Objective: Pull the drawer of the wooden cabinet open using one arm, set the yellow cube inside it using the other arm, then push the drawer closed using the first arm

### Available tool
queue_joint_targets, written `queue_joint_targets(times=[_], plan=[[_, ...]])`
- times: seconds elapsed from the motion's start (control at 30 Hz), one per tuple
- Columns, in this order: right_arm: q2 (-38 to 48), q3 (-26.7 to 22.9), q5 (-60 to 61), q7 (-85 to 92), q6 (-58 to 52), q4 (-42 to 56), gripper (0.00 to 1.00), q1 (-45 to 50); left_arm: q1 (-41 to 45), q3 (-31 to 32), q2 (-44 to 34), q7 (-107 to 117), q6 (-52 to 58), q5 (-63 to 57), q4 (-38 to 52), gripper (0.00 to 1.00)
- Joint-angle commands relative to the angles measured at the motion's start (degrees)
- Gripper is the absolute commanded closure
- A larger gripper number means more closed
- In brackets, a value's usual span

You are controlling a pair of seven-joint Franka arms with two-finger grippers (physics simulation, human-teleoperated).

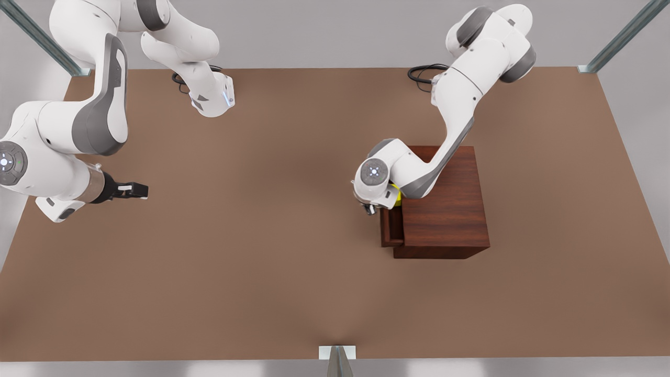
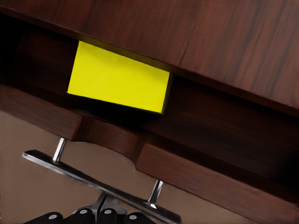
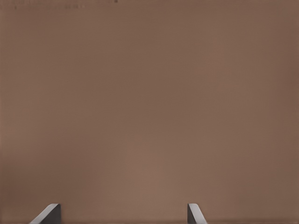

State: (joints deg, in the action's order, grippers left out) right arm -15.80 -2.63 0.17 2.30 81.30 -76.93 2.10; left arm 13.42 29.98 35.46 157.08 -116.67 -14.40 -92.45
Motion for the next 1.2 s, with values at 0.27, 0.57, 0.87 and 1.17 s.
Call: queue_joint_targets(times=[0.27, 0.57, 0.87, 1.17], plan=[[-0.02, -0.01, 0.0, -2.47, 0.0, 0.03, 0.0, 0.01, -3.75, 1.05, -1.27, -10.13, 4.34, -1.59, -1.5, 0.79], [-0.02, -0.01, 0.0, -2.47, 0.0, 0.03, 0.0, 0.1, -4.63, 1.49, -1.36, -10.13, 7.69, -2.38, -1.5, 0.79], [-0.02, -0.01, -0.08, -2.47, 0.0, 0.03, 0.0, 0.01, -6.56, 4.65, -1.36, -9.51, 4.35, -1.68, -0.1, 0.27], [-0.11, -0.01, -0.44, -2.39, 0.35, 0.12, 0.0, 0.1, -18.78, 2.48, -9.17, -149.82, 52.86, -5.2, 33.75, 0.0]])
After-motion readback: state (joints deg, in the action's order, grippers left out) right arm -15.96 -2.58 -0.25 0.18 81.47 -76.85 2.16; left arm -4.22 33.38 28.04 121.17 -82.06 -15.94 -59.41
